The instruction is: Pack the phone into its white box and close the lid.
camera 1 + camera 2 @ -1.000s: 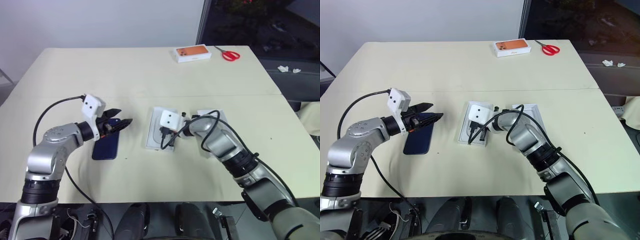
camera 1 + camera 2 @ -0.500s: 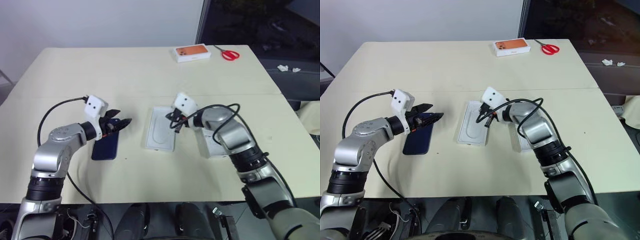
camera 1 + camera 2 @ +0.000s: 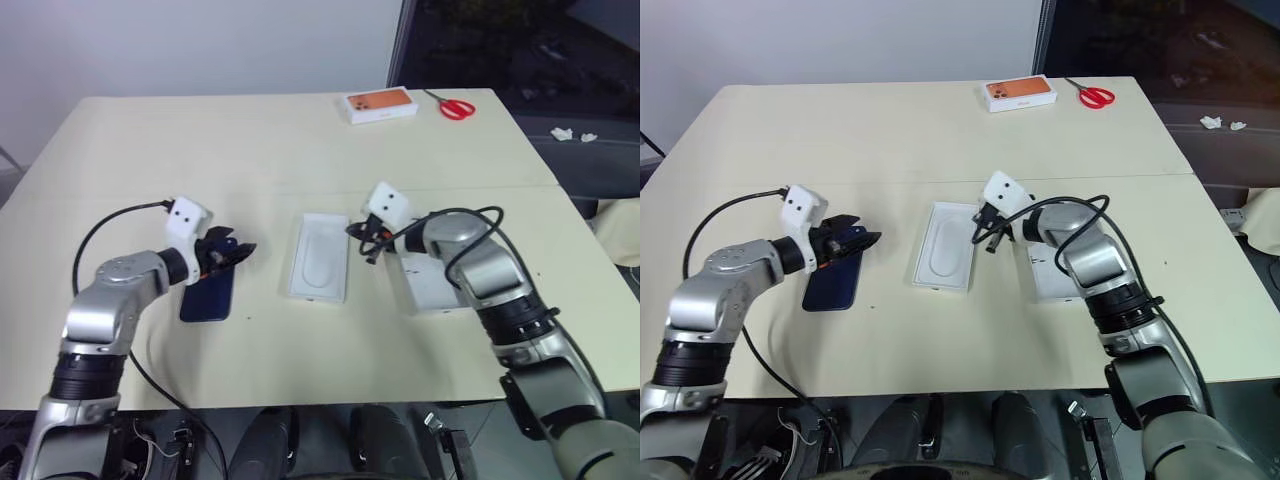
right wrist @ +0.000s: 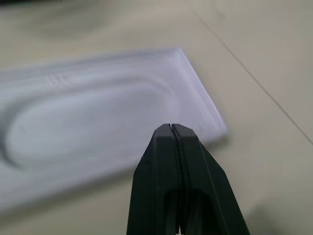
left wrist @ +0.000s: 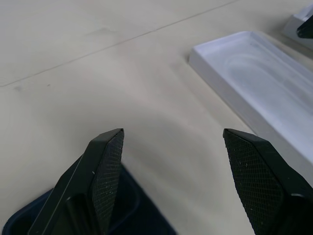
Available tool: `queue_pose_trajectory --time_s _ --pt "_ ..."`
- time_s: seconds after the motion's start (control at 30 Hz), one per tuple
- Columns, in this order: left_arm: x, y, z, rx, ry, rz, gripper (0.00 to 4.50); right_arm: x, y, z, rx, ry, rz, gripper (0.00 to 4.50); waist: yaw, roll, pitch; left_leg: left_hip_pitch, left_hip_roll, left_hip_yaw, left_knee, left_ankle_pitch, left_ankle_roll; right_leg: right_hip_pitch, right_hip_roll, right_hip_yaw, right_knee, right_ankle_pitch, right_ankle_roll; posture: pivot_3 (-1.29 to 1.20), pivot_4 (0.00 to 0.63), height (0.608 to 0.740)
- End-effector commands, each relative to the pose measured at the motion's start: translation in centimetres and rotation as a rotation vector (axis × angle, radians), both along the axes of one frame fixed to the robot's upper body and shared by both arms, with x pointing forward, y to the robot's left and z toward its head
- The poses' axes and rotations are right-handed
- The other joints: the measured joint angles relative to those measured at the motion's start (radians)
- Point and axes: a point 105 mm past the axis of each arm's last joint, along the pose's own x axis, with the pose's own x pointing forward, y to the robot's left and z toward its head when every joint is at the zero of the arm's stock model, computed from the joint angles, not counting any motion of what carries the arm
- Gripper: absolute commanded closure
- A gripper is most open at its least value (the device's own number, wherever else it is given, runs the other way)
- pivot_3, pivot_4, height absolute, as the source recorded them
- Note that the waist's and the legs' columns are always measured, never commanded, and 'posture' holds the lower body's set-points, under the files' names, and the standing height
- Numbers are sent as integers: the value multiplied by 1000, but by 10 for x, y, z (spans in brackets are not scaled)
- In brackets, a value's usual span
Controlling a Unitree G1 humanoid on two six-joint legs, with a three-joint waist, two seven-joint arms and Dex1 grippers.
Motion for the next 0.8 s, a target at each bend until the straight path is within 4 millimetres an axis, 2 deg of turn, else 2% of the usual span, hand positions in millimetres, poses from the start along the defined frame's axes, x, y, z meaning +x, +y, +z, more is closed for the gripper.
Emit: queue_pose_trajectory --time_s 0.03,0.13,0.23,0.4,0.5,0.6,0.7,0.8 --pt "-21 29 0 -111 143 -9 1074 -10 50 20 83 -40 75 4485 -12 0 0 0 0 0 -1 0 0 0 0 0 0 0 0 0 150 740" --pt "-29 49 2 -117 207 24 1074 -11 73 14 25 -95 108 4485 -16 1 1 0 0 0 -3 1 -2 -2 0 0 1 0 0 0 150 740" --pt "-34 71 6 -141 262 76 1074 -15 95 4 11 -58 161 4485 -14 0 0 0 -1 -1 -3 1 -2 -4 0 -1 0 0 0 0 150 740" --pt "-39 100 -10 -179 414 196 1074 -20 118 -10 -57 -22 233 4485 -14 0 0 1 -1 -2 -3 1 -2 -4 -1 -2 0 0 0 0 150 740" --pt "-43 100 -16 -184 462 191 1074 -26 135 -15 -99 -25 287 4485 -21 0 0 0 -1 -1 -4 2 -3 -5 0 -2 1 0 0 0 150 740" --pt "-40 98 -16 -222 472 195 1074 -27 141 -18 -109 -13 294 4485 -21 0 0 0 -1 -1 -7 5 -8 -7 0 -1 1 0 0 0 150 740" --pt "-40 94 -38 -229 549 205 1074 -30 152 -26 -143 13 309 4485 -19 0 0 1 -1 -1 -8 5 -8 -7 0 -1 1 0 0 0 150 740" --pt "-41 87 -48 -239 594 188 1074 -29 153 -36 -209 17 320 4485 -14 0 -1 2 -1 -1 -8 5 -8 -6 -1 -1 2 0 0 0 150 740"
